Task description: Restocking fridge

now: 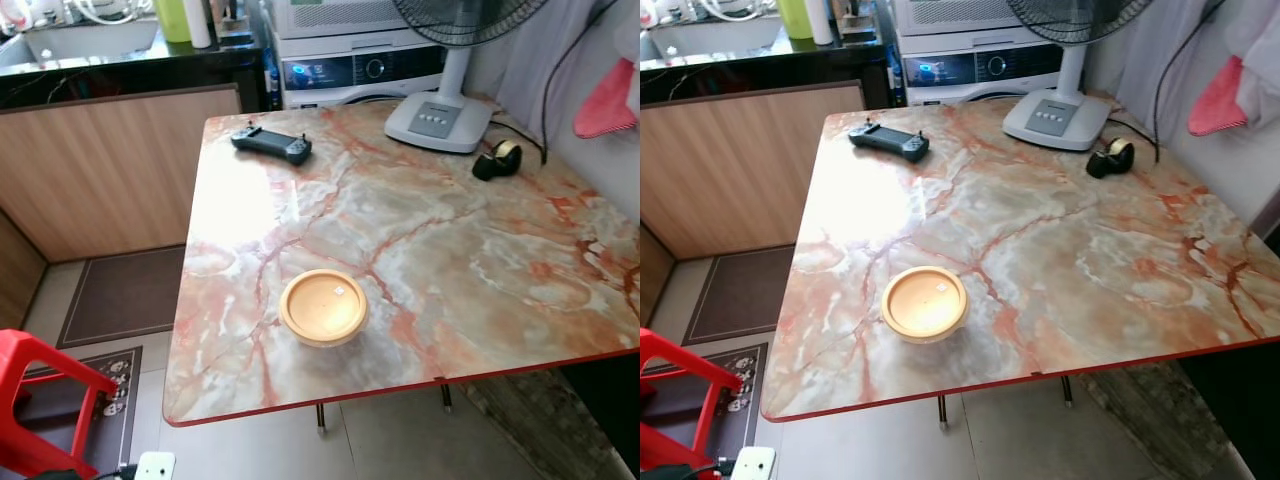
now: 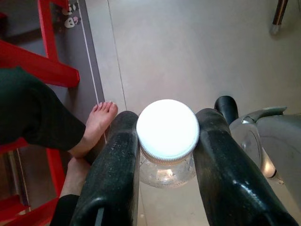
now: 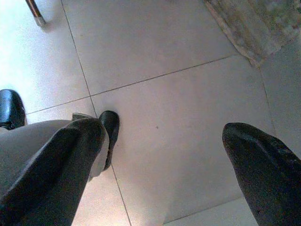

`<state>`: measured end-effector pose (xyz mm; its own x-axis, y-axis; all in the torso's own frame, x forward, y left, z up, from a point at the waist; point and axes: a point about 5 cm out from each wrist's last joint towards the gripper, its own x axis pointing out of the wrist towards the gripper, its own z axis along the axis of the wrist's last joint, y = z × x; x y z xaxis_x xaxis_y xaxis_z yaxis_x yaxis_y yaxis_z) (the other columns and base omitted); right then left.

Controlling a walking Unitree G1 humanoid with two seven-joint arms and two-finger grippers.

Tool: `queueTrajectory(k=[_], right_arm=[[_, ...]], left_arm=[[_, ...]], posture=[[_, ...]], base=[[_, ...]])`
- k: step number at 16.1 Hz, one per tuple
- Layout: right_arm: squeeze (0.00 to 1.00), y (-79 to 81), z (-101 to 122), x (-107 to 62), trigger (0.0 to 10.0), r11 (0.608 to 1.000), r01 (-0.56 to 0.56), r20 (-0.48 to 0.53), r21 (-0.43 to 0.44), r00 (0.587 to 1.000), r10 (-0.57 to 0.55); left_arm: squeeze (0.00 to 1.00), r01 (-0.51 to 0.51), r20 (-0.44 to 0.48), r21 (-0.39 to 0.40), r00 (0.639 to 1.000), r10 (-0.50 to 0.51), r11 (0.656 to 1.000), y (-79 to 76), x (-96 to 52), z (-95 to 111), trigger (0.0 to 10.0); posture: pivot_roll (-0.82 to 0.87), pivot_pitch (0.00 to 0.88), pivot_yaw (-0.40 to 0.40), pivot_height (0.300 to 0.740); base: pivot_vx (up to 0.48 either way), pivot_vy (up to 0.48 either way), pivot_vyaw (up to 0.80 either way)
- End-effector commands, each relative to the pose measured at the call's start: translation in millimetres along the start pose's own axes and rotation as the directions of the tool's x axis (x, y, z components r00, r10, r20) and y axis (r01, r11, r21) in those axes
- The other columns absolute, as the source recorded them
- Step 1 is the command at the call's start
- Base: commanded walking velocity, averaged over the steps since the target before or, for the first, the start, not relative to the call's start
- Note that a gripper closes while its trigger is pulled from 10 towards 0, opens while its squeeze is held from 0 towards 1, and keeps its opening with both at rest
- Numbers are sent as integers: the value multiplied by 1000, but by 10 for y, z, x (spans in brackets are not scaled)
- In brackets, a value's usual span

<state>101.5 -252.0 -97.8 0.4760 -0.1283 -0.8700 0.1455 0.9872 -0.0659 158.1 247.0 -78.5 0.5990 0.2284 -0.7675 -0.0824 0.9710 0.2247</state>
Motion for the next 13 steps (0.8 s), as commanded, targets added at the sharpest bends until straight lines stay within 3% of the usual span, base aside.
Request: queueTrajectory(k=[1, 13], right_arm=[[0, -15, -26, -7, 10000, 1000, 2, -10, 15, 1000, -2], [0, -19, -15, -5, 10000, 999, -39, -29, -9, 999, 39]], left_arm=[[0, -10, -21, 1, 1000, 10, 1000, 18, -8, -57, 10000], [0, -6, -20, -10, 1000, 6, 1000, -31, 12, -24, 10000]], posture=[[75, 41, 1, 740], [77, 70, -4, 740]], base=[[0, 0, 0], [-257, 0, 0]])
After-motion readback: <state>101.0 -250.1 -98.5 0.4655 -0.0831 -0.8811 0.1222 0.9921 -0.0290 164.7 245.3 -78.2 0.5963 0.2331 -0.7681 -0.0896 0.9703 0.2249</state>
